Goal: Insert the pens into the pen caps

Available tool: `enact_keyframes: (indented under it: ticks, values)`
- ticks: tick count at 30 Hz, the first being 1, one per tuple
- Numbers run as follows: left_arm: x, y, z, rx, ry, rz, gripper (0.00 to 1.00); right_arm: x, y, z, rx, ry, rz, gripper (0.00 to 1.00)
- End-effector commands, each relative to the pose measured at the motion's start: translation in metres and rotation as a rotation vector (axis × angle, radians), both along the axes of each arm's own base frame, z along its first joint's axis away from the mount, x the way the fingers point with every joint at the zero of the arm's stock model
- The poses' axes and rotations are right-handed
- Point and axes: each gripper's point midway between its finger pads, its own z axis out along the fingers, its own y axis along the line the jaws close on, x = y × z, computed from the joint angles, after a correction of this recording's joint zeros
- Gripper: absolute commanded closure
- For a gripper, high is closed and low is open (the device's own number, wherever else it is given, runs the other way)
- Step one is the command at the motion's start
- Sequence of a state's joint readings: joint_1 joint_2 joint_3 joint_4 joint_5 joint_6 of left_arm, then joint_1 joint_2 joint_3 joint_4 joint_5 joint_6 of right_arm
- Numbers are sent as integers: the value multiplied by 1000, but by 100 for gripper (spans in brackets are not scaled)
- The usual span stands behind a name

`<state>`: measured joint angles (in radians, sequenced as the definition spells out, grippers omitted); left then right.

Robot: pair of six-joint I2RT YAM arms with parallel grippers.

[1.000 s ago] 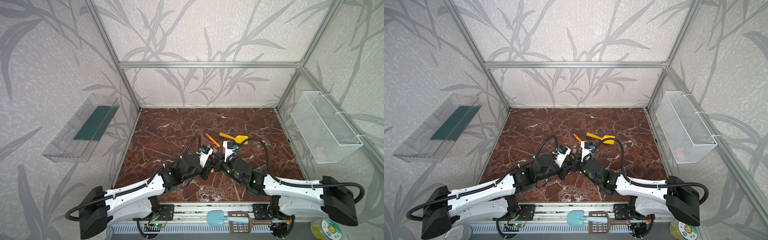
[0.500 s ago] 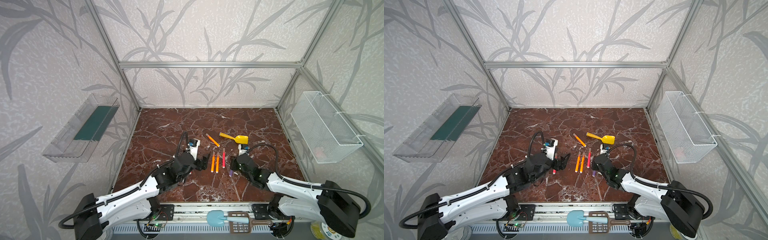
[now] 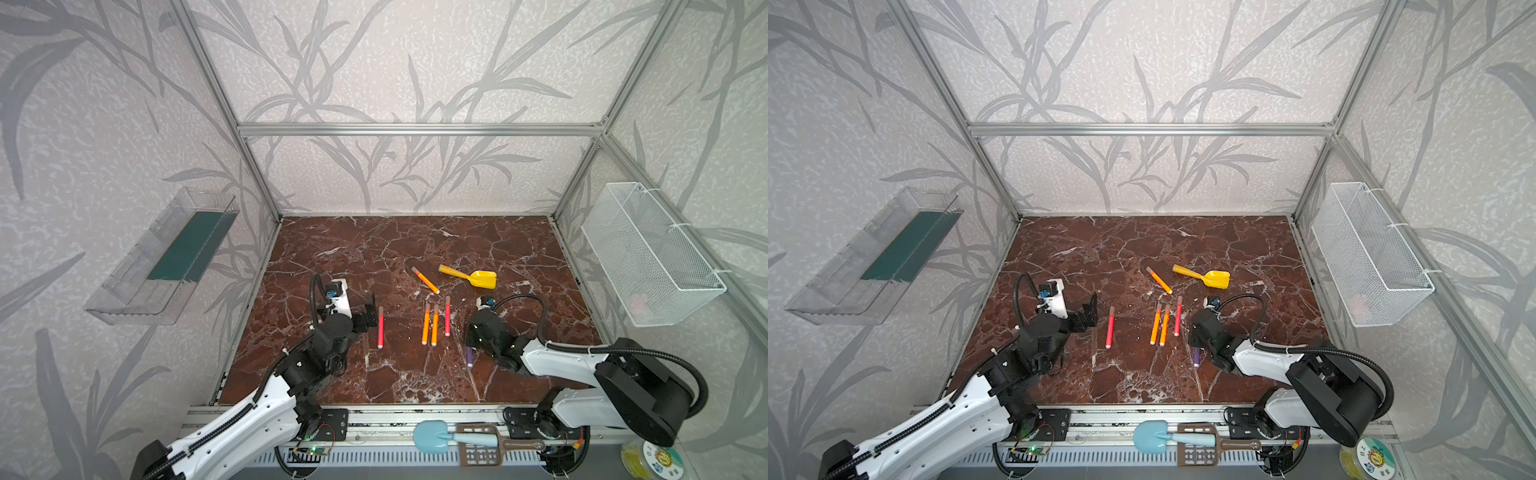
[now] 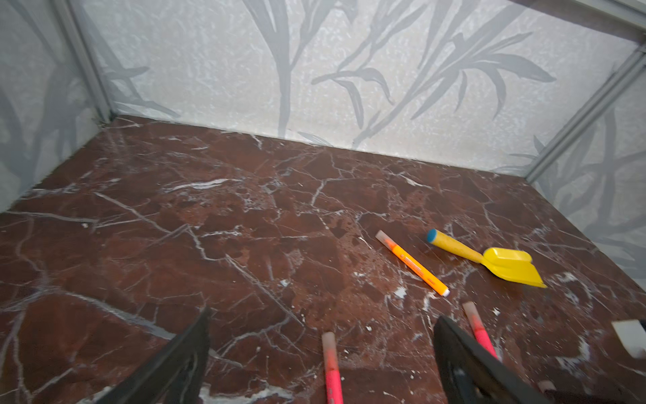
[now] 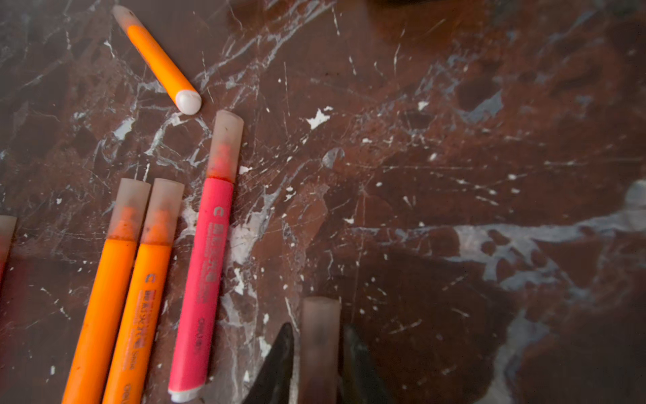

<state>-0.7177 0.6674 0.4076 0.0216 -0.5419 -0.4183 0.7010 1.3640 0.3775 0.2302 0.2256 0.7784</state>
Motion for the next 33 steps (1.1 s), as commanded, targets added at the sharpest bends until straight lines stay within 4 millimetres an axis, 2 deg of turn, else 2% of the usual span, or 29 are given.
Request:
enact_keyframes:
  ticks: [1, 4, 5, 7, 11, 13, 14, 15, 17, 19, 21, 23, 25, 26, 30, 32, 33]
  values:
    - [6, 27, -2, 75, 1, 114, 0, -1, 11, -3, 27, 49, 37, 64]
    - [18, 42, -1, 125, 18, 178, 0, 0, 4, 12, -6, 37, 24, 44]
    - [24, 47, -1, 150, 20, 196, 0, 1, -3, 23, -28, 16, 5, 32]
    - [34, 61, -3, 199, 16, 257, 0, -1, -29, 45, -102, -10, -75, 22]
    - [48, 105, -12, 339, 13, 465, 0, -1, -82, 115, -202, -187, -238, 10]
    - [45, 132, -18, 394, 36, 605, 0, -1, -112, 155, -274, -311, -333, 7]
    - [44, 146, -25, 411, 48, 669, 0, 2, -126, 175, -344, -405, -374, 2]
    - [45, 156, -36, 415, 70, 691, 0, 2, -142, 189, -417, -486, -433, 1]
    - [49, 169, -59, 376, 109, 713, 1, 11, -155, 197, -566, -640, -447, 1]
    - [59, 172, -70, 363, 115, 717, 1, 22, -153, 178, -642, -708, -316, 1]
    - [73, 166, -69, 393, 95, 688, 2, 33, -158, 151, -621, -651, -228, 1]
    - [83, 161, -66, 396, 46, 651, 1, 41, -173, 131, -514, -621, -285, 1]
    - [93, 156, -66, 435, 34, 603, 1, 49, -185, 112, -486, -610, -299, 1]
    - [98, 153, -68, 447, 24, 561, 2, 53, -195, 116, -493, -627, -369, 1]
    - [114, 149, -81, 441, 27, 488, 1, 84, -173, 110, -492, -652, -229, 1]
    - [119, 150, -89, 407, 87, 441, 2, 98, -166, 96, -475, -658, -184, 1]
    - [119, 154, -91, 378, 91, 439, 2, 105, -160, 83, -465, -654, -134, 1]
